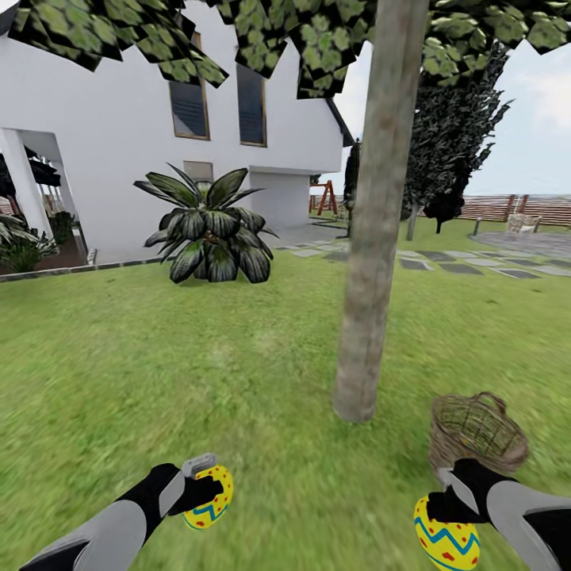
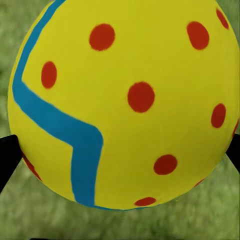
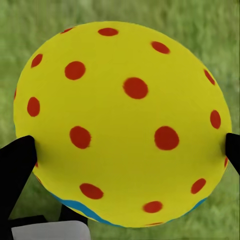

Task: Take the three Easter eggs out of the wicker basket on the lawn in the garden, then place them on the lawn next to a single tree (choose any tree) so that all three eggs are next to the same tree and none are left in the basket.

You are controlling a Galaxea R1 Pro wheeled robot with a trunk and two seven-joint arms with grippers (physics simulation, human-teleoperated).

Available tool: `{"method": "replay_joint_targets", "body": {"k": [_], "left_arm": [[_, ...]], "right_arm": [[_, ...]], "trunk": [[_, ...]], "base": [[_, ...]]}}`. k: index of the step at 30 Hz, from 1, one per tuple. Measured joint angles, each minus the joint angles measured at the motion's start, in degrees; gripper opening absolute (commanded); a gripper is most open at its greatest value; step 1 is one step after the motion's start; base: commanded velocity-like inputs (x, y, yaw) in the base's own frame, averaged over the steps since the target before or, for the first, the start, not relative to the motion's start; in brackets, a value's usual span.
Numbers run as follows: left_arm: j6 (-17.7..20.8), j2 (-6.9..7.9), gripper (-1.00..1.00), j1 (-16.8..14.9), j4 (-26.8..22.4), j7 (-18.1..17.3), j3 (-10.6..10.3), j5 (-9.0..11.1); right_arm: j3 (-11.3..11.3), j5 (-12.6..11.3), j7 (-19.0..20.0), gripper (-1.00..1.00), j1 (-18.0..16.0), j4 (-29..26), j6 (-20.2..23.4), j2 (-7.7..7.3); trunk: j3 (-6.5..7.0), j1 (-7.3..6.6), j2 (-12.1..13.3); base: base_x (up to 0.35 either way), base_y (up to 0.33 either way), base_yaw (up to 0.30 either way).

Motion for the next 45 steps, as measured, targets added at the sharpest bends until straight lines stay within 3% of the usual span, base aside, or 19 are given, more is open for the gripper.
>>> {"method": "replay_joint_targets", "body": {"k": [29, 45], "left_arm": [[0.0, 0.0, -1.0, 0.0, -0.08, 0.0, -0.04, 0.0], [-0.03, -0.25, -1.0, 0.0, 0.02, 0.25, -0.07, -0.1]], "right_arm": [[-0.05, -0.08, 0.0, -1.0, 0.0, 0.0, -0.03, -0.32], [-0.1, -0.24, 0.08, -1.0, -0.01, 0.01, 0.07, -0.53]], "trunk": [[0.0, 0.0, 0.0], [0.53, 0.02, 0.0]], "base": [[0.208, 0.282, 0.0], [0.045, 0.06, -0.271]]}}
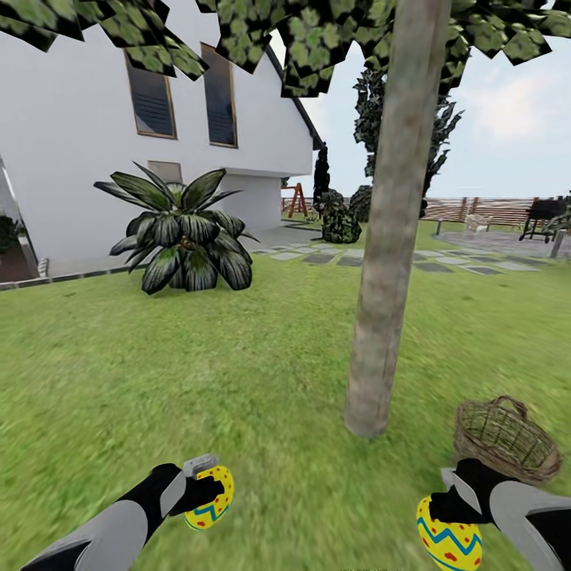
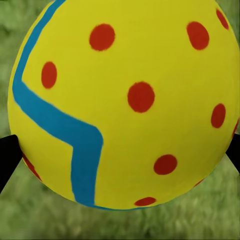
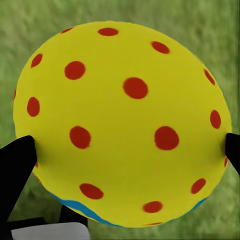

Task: Take the three Easter eggs out of the wicker basket on the lawn in the garden, then place them on the lawn next to a single tree (choose any tree) so that all three eggs are next to the same tree and none are left in the basket.

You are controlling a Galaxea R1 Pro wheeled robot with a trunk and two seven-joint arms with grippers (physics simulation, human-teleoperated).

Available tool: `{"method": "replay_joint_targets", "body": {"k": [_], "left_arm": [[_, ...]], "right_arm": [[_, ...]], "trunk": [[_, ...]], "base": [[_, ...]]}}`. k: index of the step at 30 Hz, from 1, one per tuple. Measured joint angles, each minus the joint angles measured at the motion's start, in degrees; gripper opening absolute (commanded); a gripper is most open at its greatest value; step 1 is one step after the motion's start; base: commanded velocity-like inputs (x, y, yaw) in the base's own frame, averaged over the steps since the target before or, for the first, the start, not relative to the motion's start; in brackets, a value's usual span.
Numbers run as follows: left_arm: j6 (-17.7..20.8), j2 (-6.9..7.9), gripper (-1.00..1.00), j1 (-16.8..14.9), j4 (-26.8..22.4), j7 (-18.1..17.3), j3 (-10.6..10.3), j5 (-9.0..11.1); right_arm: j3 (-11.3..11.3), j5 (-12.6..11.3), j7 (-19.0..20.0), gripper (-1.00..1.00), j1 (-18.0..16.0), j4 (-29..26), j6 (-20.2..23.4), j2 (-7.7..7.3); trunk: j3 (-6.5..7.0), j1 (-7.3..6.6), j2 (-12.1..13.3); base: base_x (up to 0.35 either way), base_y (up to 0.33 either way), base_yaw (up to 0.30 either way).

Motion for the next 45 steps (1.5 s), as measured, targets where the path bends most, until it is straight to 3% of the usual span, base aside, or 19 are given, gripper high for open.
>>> {"method": "replay_joint_targets", "body": {"k": [10, 17, 24, 28, 45], "left_arm": [[0.0, -0.01, -1.0, 0.0, 0.0, 0.0, 0.02, 0.05], [0.03, 0.17, -1.0, 0.01, -0.05, 0.04, 0.11, 0.1], [0.45, 0.22, -1.0, 0.01, -0.06, -0.16, 0.13, 0.14], [0.73, 0.0, -1.0, 0.01, -0.02, -0.2, 0.12, 0.1], [0.12, -0.6, -1.0, 0.0, 1.23, -0.1, 0.14, 0.01]], "right_arm": [[0.02, 0.01, 0.0, -1.0, 0.0, 0.0, 0.03, -0.31], [-0.03, -0.01, 0.45, -1.0, 0.01, -0.16, 0.0, -0.5], [0.02, 0.24, 0.6, -1.0, 0.01, -0.99, -0.11, 0.3], [-0.04, 0.09, 0.38, -1.0, 0.01, -1.0, -0.19, -0.34], [-0.07, -0.24, 0.41, -1.0, 0.0, -0.97, -0.09, -0.44]], "trunk": [[0.44, 0.0, 0.0], [0.47, -0.03, 0.0], [0.47, -0.03, 0.0], [0.47, -0.03, 0.0], [0.5, 0.0, 0.0]], "base": [[0.0, 0.0, -0.263], [0.237, 0.156, -0.011], [0.276, 0.216, 0.0], [0.249, 0.216, 0.0], [0.112, 0.1, -0.056]]}}
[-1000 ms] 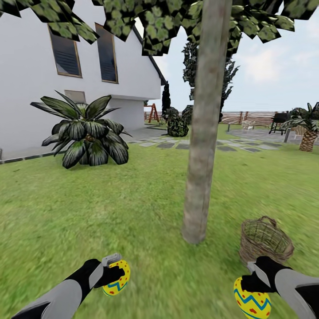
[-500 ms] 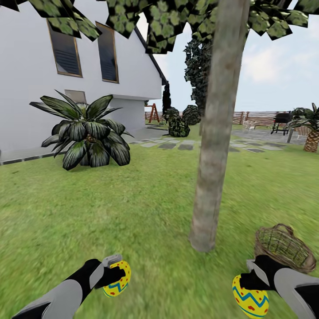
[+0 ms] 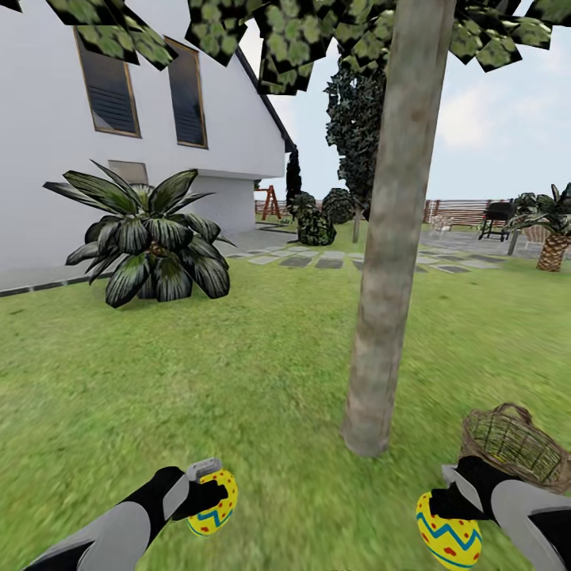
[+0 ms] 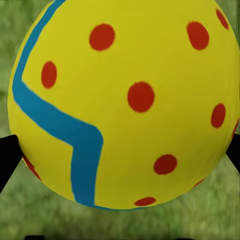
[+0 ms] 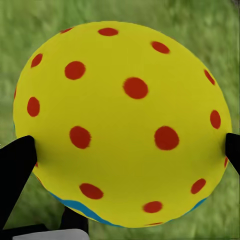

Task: Take the three Easter eggs out of the wicker basket on the lawn in the garden, then place them on the lawn next to a single tree (choose any tree) so that all three eggs are next to the same tree and none are left in the basket.

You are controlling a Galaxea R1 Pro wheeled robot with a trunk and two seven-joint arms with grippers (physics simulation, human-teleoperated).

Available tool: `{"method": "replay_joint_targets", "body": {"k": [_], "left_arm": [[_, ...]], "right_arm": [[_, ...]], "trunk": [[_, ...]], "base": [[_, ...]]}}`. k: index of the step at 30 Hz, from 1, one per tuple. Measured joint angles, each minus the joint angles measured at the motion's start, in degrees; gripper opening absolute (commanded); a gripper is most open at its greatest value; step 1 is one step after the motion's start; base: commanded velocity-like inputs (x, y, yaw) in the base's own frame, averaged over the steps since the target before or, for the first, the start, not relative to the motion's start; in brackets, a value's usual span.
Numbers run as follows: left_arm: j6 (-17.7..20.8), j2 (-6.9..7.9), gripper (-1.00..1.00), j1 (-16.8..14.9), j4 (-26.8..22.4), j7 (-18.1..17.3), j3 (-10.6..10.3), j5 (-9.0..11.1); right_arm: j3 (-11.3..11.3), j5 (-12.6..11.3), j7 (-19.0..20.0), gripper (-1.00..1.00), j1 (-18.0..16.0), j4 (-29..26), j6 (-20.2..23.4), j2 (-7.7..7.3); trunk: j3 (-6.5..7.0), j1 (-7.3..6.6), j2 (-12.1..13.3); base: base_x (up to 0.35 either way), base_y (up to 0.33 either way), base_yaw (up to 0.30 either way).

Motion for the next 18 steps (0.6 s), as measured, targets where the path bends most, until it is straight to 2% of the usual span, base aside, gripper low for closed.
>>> {"method": "replay_joint_targets", "body": {"k": [7, 13, 15, 18], "left_arm": [[-0.02, -0.03, -1.0, 0.0, 0.0, 0.01, 0.0, 0.0], [-0.1, 0.03, -1.0, 0.01, 0.05, -0.07, 0.01, 0.06], [-0.08, -0.01, -1.0, 0.01, 0.07, -0.03, 0.01, 0.03], [-0.12, -0.41, -1.0, 0.0, 0.09, 0.01, 0.0, 0.01]], "right_arm": [[-0.05, -0.01, -0.01, -1.0, 0.0, 0.0, 0.0, -0.01], [0.04, -0.01, -0.18, -1.0, 0.0, 0.01, 0.06, 0.13], [0.05, 0.02, -0.2, -1.0, -0.01, 0.01, 0.05, 0.15], [0.06, -0.01, -0.16, -1.0, 0.0, 0.0, 0.01, 0.23]], "trunk": [[0.17, 0.0, 0.0], [0.19, -0.03, 0.0], [0.18, -0.01, 0.0], [0.22, 0.0, 0.0]], "base": [[0.001, 0.0, -0.279], [0.262, 0.03, -0.022], [0.082, 0.001, -0.003], [0.008, 0.0, -0.23]]}}
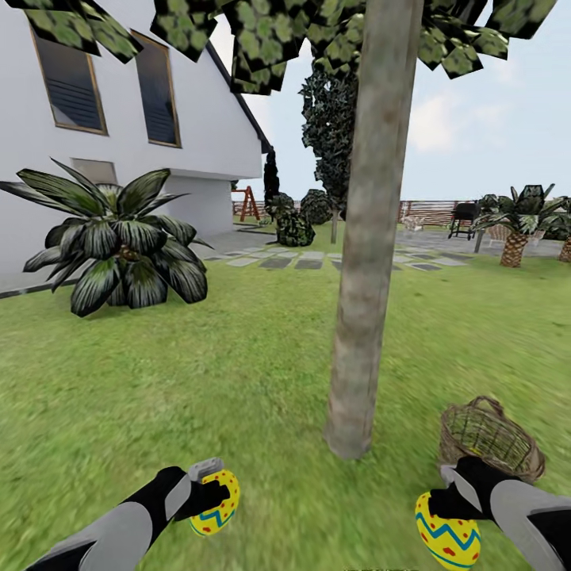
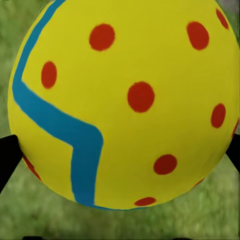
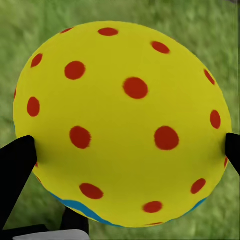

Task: Take the three Easter eggs out of the wicker basket on the lawn in the garden, then place them on the lawn next to a single tree (choose any tree) so that all three eggs are next to the same tree and none are left in the basket.

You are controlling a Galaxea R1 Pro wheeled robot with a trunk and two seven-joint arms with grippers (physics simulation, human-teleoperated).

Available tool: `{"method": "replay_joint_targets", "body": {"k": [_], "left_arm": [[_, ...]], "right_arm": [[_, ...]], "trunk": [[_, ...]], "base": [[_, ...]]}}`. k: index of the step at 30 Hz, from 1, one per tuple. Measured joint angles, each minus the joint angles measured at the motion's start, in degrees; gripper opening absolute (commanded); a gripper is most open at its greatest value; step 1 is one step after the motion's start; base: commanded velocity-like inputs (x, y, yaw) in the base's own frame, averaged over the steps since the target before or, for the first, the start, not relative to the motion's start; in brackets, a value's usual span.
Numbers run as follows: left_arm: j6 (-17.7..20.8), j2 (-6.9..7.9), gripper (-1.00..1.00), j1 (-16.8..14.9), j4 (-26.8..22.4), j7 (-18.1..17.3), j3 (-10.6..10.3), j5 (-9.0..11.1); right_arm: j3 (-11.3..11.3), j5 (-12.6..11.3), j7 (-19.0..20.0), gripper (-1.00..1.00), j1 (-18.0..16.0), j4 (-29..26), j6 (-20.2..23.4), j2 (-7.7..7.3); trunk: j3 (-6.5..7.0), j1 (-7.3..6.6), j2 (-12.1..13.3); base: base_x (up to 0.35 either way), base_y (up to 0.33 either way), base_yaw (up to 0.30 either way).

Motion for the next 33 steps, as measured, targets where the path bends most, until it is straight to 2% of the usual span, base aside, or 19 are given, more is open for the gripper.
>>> {"method": "replay_joint_targets", "body": {"k": [12, 15, 23, 29, 33], "left_arm": [[0.01, -0.45, -1.0, 0.0, 0.68, 0.09, 0.02, 0.05], [0.03, -0.34, -1.0, 0.0, 0.63, 0.13, 0.05, 0.15], [0.02, -0.3, -1.0, 0.01, 0.69, 0.23, 0.1, 0.09], [0.11, -0.3, -1.0, 0.01, 0.68, 0.36, 0.09, 0.08], [0.05, -0.17, -1.0, 0.0, 0.68, 0.37, 0.09, 0.12]], "right_arm": [[0.03, 0.03, 0.04, -1.0, 0.01, -0.01, -0.01, -0.04], [-0.03, 0.18, -0.04, -1.0, 0.01, -0.01, 0.06, 0.33], [-0.12, 0.02, -0.06, -1.0, 0.0, 0.0, 0.15, -0.01], [-0.15, 0.01, 0.04, -1.0, 0.01, -0.01, 0.23, -0.04], [-0.1, -0.02, 0.05, -1.0, 0.01, -0.01, 0.2, -0.04]], "trunk": [[0.57, -0.01, -0.01], [0.61, -0.02, 0.0], [0.61, -0.01, 0.0], [0.61, 0.03, 0.0], [0.61, 0.0, 0.0]], "base": [[0.023, 0.023, -0.265], [0.213, 0.231, -0.023], [0.159, 0.209, -0.001], [-0.23, 0.186, 0.0], [-0.026, 0.298, 0.0]]}}
